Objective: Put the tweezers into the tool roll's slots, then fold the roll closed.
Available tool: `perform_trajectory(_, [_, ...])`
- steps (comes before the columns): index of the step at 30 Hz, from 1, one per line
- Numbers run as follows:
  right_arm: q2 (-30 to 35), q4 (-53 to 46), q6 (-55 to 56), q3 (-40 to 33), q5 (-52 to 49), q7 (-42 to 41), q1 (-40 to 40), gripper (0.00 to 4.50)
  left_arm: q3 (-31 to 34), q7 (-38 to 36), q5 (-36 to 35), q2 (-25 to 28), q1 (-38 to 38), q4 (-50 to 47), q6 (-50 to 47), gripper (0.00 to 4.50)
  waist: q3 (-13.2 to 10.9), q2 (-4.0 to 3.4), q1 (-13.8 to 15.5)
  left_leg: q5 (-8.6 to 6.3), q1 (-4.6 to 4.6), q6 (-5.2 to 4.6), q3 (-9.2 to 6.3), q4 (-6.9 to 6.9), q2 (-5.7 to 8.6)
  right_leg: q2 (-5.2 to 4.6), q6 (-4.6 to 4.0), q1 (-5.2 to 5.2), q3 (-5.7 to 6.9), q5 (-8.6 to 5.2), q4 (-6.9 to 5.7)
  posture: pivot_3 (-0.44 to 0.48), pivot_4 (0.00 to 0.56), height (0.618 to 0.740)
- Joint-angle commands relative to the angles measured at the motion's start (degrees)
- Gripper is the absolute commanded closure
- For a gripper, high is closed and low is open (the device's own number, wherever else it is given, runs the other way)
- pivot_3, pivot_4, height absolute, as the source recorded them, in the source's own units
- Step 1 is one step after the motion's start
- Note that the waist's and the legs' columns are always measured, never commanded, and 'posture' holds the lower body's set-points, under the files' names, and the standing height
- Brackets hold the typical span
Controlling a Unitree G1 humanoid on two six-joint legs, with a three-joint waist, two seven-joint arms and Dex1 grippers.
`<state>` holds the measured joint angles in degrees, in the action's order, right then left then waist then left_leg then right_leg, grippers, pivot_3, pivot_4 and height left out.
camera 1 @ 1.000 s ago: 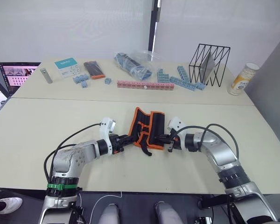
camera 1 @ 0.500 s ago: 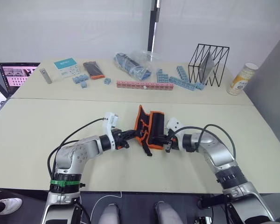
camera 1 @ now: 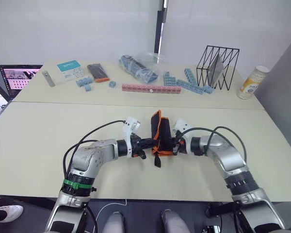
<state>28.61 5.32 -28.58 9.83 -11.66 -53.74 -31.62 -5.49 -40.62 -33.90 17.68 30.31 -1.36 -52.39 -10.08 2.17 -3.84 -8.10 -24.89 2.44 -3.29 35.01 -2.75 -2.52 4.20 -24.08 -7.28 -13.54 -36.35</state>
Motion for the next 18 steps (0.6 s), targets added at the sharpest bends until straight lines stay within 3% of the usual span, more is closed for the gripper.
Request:
perform_trajectory(1, [1.56, -2.66, -0.64, -1.23, -1.09, -1.27, -0.79, 4.50, -1.23, -1.72, 0.63, 0.11, 1.21, -0.56, 1.62, 4.47, 0.00, 0.00, -0.01, 0.00, 0.00, 0.00, 0.00, -0.01, 0.00, 0.00, 0.00, 0.00, 0.00, 0.00, 0.01, 0.000, 0.150, 0.740])
perform_trajectory(18, [5.87, -4.49, -2.31, 0.93, 0.58, -2.51, 3.51, 4.50, -2.75, -4.19, 2.68, 0.59, 3.92, 1.48, 1.88, 4.47, 0.00, 0.00, 0.01, 0.00, -0.01, 0.00, 0.01, 0.03, 0.00, 0.00, 0.00, 0.00, -0.01, 0.00, -0.01, 0.000, 0.150, 0.740])
